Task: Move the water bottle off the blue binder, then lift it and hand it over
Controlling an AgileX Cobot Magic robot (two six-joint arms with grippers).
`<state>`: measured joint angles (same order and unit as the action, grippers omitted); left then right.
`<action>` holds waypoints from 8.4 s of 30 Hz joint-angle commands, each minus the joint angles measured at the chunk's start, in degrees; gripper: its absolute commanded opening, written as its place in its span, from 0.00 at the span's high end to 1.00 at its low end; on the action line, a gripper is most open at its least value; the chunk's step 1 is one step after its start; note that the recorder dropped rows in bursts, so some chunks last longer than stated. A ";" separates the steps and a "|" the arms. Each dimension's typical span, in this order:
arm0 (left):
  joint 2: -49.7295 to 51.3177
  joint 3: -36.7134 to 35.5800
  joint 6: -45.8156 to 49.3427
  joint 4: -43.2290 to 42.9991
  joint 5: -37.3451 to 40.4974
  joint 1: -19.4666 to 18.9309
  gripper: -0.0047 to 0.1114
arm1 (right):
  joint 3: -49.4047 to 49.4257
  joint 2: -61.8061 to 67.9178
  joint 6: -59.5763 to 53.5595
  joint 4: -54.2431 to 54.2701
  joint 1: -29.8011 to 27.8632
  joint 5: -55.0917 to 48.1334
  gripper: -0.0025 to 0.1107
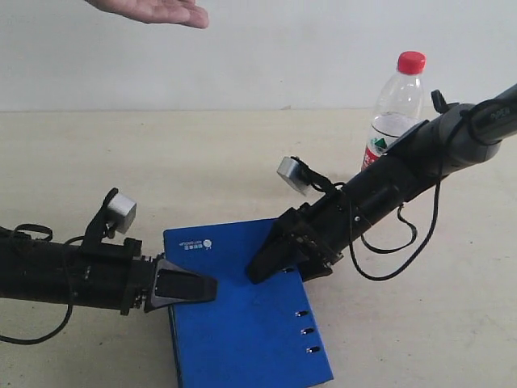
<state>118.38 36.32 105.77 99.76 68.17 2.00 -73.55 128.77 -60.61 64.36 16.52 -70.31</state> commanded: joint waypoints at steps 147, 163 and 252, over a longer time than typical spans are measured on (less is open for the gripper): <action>-95.04 -17.97 -4.55 0.19 -57.18 -13.39 0.92 | 52.45 -124.48 64.16 -48.30 13.32 48.95 0.98; -96.92 -18.23 -4.89 0.19 -52.49 -12.62 0.92 | 73.55 -121.59 64.79 -48.42 13.20 74.22 0.98; -97.06 -36.32 -19.24 0.19 -52.05 -9.06 0.92 | 73.55 -128.77 61.62 -65.39 -24.33 57.96 0.98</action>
<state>21.63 0.15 87.01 99.87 16.03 -7.38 0.00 0.12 0.56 0.49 -10.83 -11.70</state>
